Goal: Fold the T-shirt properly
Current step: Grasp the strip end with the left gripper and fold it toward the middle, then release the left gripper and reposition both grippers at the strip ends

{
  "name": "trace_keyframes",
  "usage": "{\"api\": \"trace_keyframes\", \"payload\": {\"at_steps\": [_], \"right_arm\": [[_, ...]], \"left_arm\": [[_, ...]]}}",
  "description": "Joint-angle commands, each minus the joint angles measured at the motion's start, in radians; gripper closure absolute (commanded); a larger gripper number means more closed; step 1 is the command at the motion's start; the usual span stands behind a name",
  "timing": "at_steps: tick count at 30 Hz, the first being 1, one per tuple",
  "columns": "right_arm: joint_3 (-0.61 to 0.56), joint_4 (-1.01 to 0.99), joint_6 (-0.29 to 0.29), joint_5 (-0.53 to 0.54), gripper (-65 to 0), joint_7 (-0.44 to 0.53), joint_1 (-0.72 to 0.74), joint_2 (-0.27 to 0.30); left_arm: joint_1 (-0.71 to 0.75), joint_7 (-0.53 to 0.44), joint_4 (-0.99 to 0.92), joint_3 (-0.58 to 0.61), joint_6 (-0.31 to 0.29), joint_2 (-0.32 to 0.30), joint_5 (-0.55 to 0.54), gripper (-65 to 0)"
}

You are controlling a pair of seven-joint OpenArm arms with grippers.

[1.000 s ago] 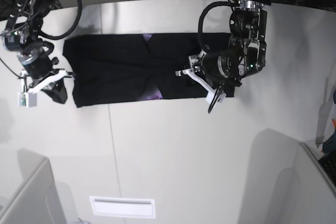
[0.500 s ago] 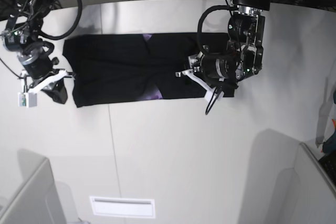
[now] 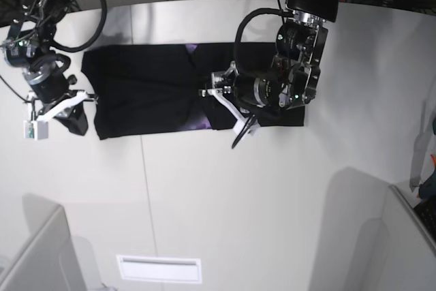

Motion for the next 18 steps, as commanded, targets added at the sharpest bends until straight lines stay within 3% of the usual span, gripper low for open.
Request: {"api": "trace_keyframes", "payload": {"at_steps": [1, 5, 8, 11, 14, 15, 17, 18], "right_arm": [[0.006, 0.013, 0.003, 0.013, 0.0, 0.025, 0.013, 0.013], [0.007, -0.013, 0.001, 0.016, 0.0, 0.017, 0.013, 0.013], [0.009, -0.053, 0.0, 0.102, 0.0, -0.084, 0.039, 0.013], [0.061, -0.177, 0.0, 0.303, 0.0, -0.218, 0.082, 0.01], [0.122, -0.349, 0.0, 0.46, -29.9, -0.288, 0.125, 0.013], [0.132, -0.383, 0.0, 0.475, -36.8, -0.301, 0.134, 0.015], [0.139, -0.421, 0.0, 0.477, -43.8, -0.321, 0.152, 0.015], [0.139, -0.438, 0.0, 0.475, -43.7, -0.324, 0.159, 0.024]], "left_arm": [[-0.016, -0.002, 0.016, 0.004, -0.002, 0.002, -0.018, -26.7], [-0.019, -0.002, 0.027, 0.006, -0.004, 0.001, -0.018, -26.0], [0.019, -0.002, 0.131, -0.047, -0.004, -0.03, -0.019, -22.4], [0.125, -0.002, 0.266, -0.24, -0.005, -0.096, -0.019, 0.0], [0.208, -0.002, 0.296, -0.449, -0.008, -0.157, -0.019, 0.0], [0.225, -0.002, 0.296, -0.505, -0.008, -0.174, -0.019, 0.0], [0.26, -0.004, 0.296, -0.61, -0.013, -0.214, -0.018, 0.0], [0.276, -0.004, 0.296, -0.647, -0.031, -0.236, -0.016, 0.0]]}}
